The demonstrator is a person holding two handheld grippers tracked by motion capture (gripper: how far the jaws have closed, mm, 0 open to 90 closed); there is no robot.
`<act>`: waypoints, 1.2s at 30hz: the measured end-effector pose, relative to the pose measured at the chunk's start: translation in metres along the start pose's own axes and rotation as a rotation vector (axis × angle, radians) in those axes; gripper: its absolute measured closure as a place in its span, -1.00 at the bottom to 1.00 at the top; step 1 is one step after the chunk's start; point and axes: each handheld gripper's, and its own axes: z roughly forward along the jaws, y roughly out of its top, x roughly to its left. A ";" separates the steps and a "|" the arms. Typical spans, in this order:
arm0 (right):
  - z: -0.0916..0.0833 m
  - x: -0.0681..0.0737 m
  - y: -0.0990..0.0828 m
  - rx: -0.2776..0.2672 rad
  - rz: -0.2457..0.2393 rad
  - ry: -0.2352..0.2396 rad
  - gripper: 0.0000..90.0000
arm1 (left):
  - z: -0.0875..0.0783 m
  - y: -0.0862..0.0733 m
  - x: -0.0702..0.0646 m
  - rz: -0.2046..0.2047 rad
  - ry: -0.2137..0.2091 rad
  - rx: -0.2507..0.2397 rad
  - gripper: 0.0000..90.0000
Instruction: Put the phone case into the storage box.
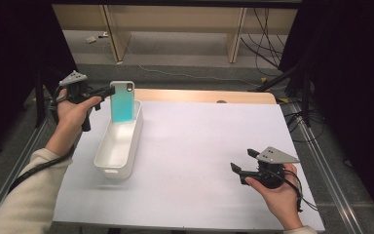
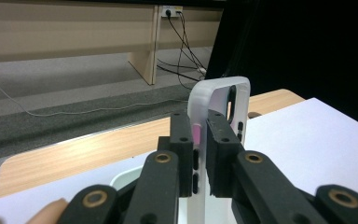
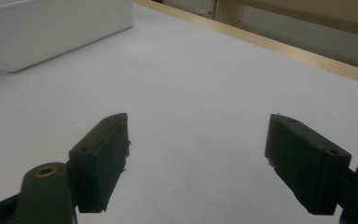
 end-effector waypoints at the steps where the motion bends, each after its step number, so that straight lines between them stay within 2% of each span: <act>1: 0.000 0.000 0.000 -0.001 -0.005 -0.002 -0.49 | 0.001 0.000 0.000 0.000 0.004 0.003 0.82; 14: 0.000 0.000 -0.001 -0.006 -0.010 -0.003 -0.49 | 0.009 -0.002 0.003 0.006 0.012 0.019 0.82; 22: 0.000 0.000 -0.001 0.001 0.001 0.005 -0.49 | 0.013 -0.002 0.005 -0.004 0.014 0.018 0.82; 36: 0.000 -0.001 -0.001 -0.010 -0.016 -0.007 -0.49 | 0.025 -0.003 0.009 -0.017 0.016 0.030 0.82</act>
